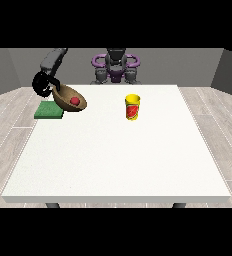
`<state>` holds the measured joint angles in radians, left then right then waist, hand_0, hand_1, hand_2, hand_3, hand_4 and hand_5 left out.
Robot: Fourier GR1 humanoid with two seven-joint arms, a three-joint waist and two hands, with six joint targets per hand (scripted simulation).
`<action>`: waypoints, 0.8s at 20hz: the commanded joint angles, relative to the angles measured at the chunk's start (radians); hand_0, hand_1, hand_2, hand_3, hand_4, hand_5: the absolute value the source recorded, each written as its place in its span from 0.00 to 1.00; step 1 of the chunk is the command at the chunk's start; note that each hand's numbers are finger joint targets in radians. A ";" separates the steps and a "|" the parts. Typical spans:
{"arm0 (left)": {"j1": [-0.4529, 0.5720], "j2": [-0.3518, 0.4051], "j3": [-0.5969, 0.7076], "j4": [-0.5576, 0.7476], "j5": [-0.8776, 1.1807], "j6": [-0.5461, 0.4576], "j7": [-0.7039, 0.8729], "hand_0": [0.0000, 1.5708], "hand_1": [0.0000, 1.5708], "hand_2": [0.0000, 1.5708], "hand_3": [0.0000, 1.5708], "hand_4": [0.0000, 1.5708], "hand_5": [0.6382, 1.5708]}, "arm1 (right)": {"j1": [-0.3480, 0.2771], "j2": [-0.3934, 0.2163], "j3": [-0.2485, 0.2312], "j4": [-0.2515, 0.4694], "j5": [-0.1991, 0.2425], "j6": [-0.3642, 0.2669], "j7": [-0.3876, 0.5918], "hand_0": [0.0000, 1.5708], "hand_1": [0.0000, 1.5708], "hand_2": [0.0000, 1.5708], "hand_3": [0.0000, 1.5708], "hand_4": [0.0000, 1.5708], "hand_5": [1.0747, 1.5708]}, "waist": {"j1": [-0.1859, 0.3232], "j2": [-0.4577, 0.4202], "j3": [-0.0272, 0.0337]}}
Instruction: Pick the cup and pour the ball into the bowl, then pick the bowl and place it on the pad
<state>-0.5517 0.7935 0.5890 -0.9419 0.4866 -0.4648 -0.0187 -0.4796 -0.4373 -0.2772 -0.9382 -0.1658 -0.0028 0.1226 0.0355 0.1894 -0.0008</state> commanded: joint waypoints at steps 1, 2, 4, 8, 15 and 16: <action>0.025 -0.031 -0.016 0.003 -0.040 0.004 -0.104 0.00 0.00 0.00 0.00 0.45 0.99 | -0.071 -0.063 -0.029 0.027 -0.008 0.023 0.012 1.00 1.00 1.00 1.00 0.62 1.00 | 0.002 0.057 0.0006; -0.006 0.050 0.013 0.053 -0.024 -0.018 -0.077 0.00 0.00 0.00 0.00 0.46 0.99 | -0.070 -0.054 0.000 0.006 0.024 0.005 0.000 1.00 1.00 1.00 1.00 0.62 1.00 | -0.005 0.059 0.0005; -0.018 0.043 0.014 0.039 -0.034 0.015 -0.107 0.00 0.00 0.00 0.00 0.45 0.99 | -0.092 -0.065 -0.063 0.058 -0.033 0.038 -0.058 1.00 1.00 1.00 1.00 0.63 1.00 | -0.011 0.122 0.0012; -0.031 0.013 -0.002 -0.098 -0.006 0.046 -0.076 0.00 0.00 0.00 0.00 0.43 0.98 | -0.109 -0.190 -0.152 0.219 -0.056 0.134 -0.205 1.00 1.00 1.00 0.22 0.63 1.00 | 0.033 0.212 0.0039; 0.013 0.047 0.070 -0.171 0.061 0.038 -0.075 0.00 0.00 0.00 0.00 0.44 0.99 | -0.075 -0.285 -0.207 0.375 -0.053 0.215 -0.376 1.00 1.00 1.00 0.00 0.62 1.00 | 0.026 0.279 0.0029; 0.028 0.021 0.069 -0.239 0.069 0.079 -0.047 0.00 0.00 0.00 0.00 0.44 0.99 | -0.094 -0.339 -0.214 0.413 -0.048 0.257 -0.392 1.00 1.00 1.00 0.00 0.63 1.00 | 0.027 0.298 0.0047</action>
<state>-0.5559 0.8221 0.6338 -1.1139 0.5254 -0.4065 -0.0868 -0.5754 -0.6887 -0.4641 -0.6130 -0.2169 0.1792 -0.2021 0.0655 0.4555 0.0032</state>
